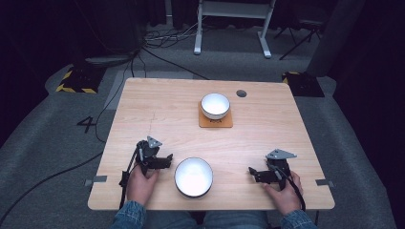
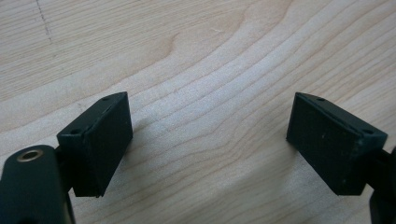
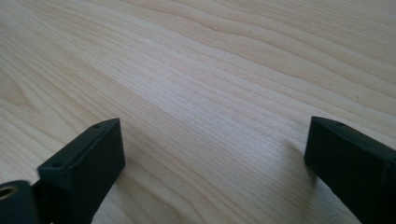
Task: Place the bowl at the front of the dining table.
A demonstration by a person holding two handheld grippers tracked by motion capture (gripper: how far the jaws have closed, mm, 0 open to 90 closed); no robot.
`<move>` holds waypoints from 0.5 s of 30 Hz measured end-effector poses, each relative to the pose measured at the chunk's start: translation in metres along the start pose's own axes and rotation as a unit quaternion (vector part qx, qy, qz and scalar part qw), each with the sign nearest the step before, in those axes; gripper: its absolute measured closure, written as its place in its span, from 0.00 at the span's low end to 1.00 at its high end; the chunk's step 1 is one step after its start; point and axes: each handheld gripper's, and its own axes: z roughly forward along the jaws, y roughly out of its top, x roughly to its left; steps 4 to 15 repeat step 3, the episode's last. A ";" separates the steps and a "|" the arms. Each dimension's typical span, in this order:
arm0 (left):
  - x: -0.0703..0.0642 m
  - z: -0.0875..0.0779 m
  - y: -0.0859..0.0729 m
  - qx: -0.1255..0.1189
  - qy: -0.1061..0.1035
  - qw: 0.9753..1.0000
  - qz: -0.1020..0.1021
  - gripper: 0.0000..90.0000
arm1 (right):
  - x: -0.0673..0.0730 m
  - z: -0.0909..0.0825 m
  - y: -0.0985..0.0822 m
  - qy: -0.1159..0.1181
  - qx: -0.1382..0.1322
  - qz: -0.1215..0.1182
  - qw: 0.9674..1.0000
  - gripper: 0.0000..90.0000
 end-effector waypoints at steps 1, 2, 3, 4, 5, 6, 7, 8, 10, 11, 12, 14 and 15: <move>0.000 0.000 0.000 0.000 -0.002 1.000 -0.001 0.16 | 0.001 0.000 0.000 -0.001 0.003 0.007 1.000 0.03; 0.000 0.000 0.000 0.000 0.000 1.000 0.000 0.16 | 0.001 0.000 0.000 -0.002 0.004 0.008 1.000 0.02; 0.000 0.000 0.000 0.000 -0.001 1.000 0.000 0.16 | 0.001 0.000 0.001 -0.005 0.005 0.008 1.000 0.02; 0.000 0.000 0.000 0.000 -0.001 1.000 0.000 0.16 | 0.001 0.000 0.001 -0.005 0.005 0.008 1.000 0.02; 0.000 0.000 0.000 0.000 -0.001 1.000 0.000 0.16 | 0.001 0.000 0.001 -0.005 0.005 0.008 1.000 0.02; 0.000 0.000 0.000 0.000 -0.001 1.000 0.000 0.16 | 0.001 0.000 0.001 -0.005 0.005 0.008 1.000 0.02; 0.000 0.000 0.000 0.000 -0.001 1.000 0.000 0.16 | 0.001 0.000 0.001 -0.005 0.005 0.008 1.000 0.02; 0.000 0.000 0.000 0.000 -0.001 1.000 0.000 0.16 | 0.001 0.000 0.001 -0.005 0.005 0.008 1.000 0.02; 0.000 0.000 0.000 0.000 -0.001 1.000 0.000 0.16 | 0.001 0.000 0.001 -0.005 0.005 0.008 1.000 0.02; 0.000 0.000 0.000 0.000 -0.001 1.000 0.000 0.16 | 0.001 0.000 0.001 -0.005 0.005 0.008 1.000 0.02; 0.000 0.000 0.000 0.000 -0.001 1.000 0.000 0.16 | 0.001 0.000 0.001 -0.005 0.005 0.008 1.000 0.02; 0.000 0.000 0.000 0.000 -0.001 1.000 0.000 0.16 | 0.001 0.000 0.001 -0.005 0.005 0.008 1.000 0.02; 0.000 0.000 0.000 0.000 -0.001 1.000 0.000 0.16 | 0.001 0.000 0.001 -0.005 0.005 0.008 1.000 0.02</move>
